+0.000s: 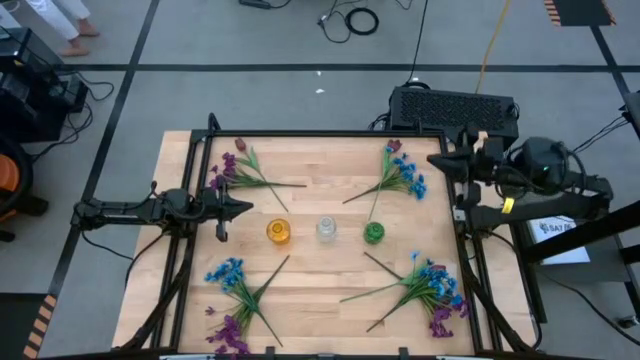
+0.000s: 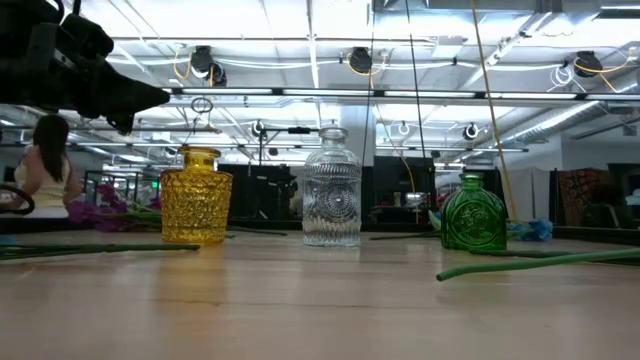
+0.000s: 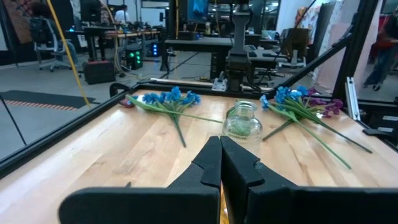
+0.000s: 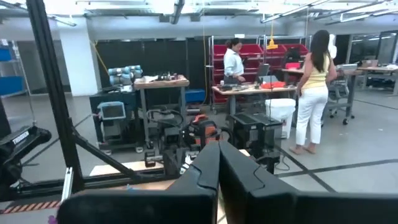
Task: Sort flowers into vase by color
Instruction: Put the top right red tulip into the transparent vase
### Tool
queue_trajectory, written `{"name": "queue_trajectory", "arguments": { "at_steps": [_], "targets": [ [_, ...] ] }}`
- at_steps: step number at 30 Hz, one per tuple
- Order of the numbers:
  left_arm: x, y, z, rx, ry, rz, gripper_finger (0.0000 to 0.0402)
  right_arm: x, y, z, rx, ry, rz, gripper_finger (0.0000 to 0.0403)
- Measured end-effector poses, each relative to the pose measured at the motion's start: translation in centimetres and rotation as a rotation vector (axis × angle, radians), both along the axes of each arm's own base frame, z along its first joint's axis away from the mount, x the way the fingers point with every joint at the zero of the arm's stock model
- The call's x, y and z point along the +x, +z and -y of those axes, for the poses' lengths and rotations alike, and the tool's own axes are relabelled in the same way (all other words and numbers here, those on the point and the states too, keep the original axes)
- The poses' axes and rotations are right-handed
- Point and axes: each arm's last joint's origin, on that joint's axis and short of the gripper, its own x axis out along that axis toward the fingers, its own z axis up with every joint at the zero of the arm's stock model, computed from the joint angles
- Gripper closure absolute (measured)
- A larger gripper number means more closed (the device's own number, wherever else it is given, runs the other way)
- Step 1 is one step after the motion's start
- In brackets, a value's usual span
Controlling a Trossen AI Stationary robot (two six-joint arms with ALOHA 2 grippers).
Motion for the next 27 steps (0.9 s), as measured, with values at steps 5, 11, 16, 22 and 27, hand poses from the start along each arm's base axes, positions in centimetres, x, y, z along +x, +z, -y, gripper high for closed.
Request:
{"name": "queue_trajectory", "arguments": {
  "at_steps": [5,11,16,22,27],
  "targets": [
    [0.0,0.0,0.0,0.0,0.001,0.0,0.04,3.1,0.3,0.0,-0.025,0.001,-0.08,0.0403],
    [0.0,0.0,0.0,0.0,0.001,-0.001,0.04,7.8,-3.1,0.0,-0.01,0.007,-0.192,0.0401],
    [0.0,0.0,0.0,-0.001,0.001,-0.001,0.04,10.8,-5.5,0.0,-0.008,0.007,-0.183,0.0377],
    [0.0,-0.1,0.0,-0.003,0.003,-0.005,0.04,13.0,-7.6,0.0,0.014,0.006,-0.244,0.0313],
    [0.0,-0.1,-0.2,-0.026,0.059,-0.002,0.04,14.2,-8.7,-0.2,0.034,0.009,-0.294,0.0247]
  ]
}}
